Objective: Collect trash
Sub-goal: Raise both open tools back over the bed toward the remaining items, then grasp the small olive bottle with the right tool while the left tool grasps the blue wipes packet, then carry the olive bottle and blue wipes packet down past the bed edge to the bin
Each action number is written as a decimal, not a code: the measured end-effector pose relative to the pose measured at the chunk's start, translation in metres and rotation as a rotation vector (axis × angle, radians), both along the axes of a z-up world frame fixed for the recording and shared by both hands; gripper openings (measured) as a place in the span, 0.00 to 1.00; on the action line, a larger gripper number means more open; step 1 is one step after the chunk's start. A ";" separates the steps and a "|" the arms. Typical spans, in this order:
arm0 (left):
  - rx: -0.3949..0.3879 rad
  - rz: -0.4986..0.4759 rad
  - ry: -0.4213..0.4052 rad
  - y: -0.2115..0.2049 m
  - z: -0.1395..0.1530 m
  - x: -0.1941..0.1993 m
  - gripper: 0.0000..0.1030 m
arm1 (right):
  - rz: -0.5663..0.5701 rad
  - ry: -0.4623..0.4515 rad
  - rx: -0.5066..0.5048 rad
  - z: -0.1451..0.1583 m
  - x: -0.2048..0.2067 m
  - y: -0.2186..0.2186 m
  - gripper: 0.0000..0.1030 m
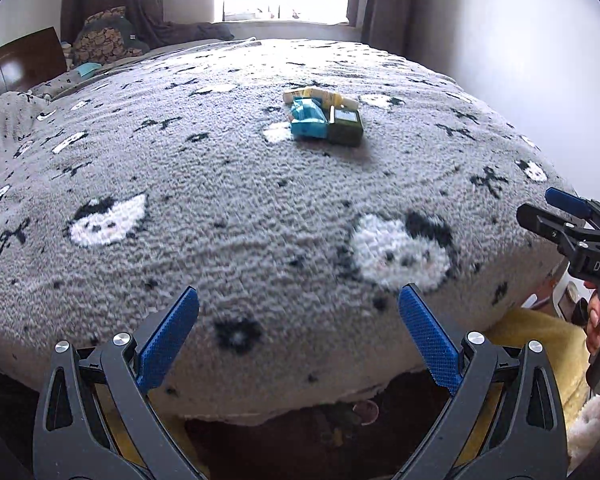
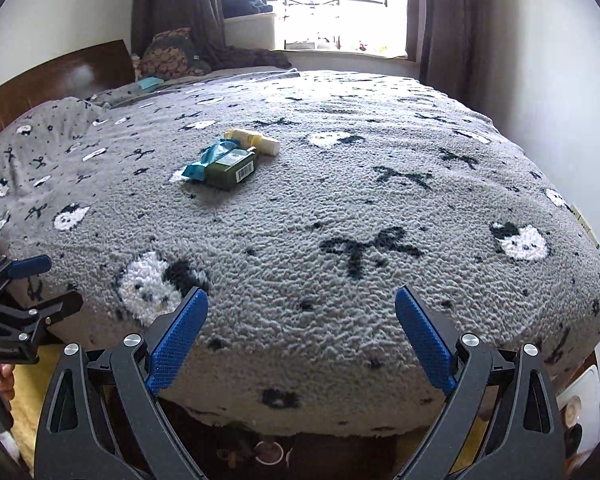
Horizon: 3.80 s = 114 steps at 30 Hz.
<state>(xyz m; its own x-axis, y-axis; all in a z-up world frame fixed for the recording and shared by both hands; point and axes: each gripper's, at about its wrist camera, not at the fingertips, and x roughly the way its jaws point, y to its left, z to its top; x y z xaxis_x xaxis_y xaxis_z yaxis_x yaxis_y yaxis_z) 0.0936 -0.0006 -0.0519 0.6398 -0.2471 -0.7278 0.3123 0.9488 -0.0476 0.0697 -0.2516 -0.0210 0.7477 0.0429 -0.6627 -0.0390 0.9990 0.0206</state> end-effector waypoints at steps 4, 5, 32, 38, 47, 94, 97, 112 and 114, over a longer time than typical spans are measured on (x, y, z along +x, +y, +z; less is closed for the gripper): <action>0.011 0.016 0.010 0.000 -0.003 0.022 0.92 | 0.010 0.024 0.011 -0.004 0.029 0.006 0.92; 0.014 0.022 0.011 0.000 -0.006 0.027 0.92 | 0.009 0.030 0.010 -0.005 0.037 0.007 0.92; 0.034 0.045 0.022 -0.003 -0.022 0.104 0.92 | -0.024 0.168 0.136 -0.035 0.222 0.074 0.78; 0.026 0.051 0.027 -0.005 -0.022 0.113 0.92 | 0.022 0.175 0.147 -0.032 0.231 0.078 0.54; 0.022 0.049 0.021 -0.026 -0.017 0.145 0.92 | 0.007 0.103 0.176 -0.005 0.204 0.033 0.50; 0.011 -0.084 -0.083 -0.053 0.038 0.058 0.36 | 0.060 -0.088 0.029 0.037 -0.003 0.000 0.50; 0.003 -0.093 -0.103 -0.048 0.042 0.033 0.36 | 0.074 -0.106 0.026 0.041 -0.019 0.001 0.50; -0.044 -0.160 -0.099 -0.022 0.018 -0.080 0.36 | 0.146 -0.068 0.035 0.016 -0.082 0.020 0.50; -0.032 -0.154 -0.081 -0.019 0.007 -0.088 0.36 | 0.147 -0.050 0.035 0.007 -0.088 0.023 0.50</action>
<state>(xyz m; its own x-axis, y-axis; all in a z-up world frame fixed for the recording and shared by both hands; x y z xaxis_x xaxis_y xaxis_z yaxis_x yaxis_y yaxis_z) 0.0056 -0.0198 -0.0454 0.6488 -0.3684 -0.6658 0.4575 0.8880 -0.0455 -0.0182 -0.2288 -0.0139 0.7637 0.1766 -0.6210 -0.1862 0.9812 0.0501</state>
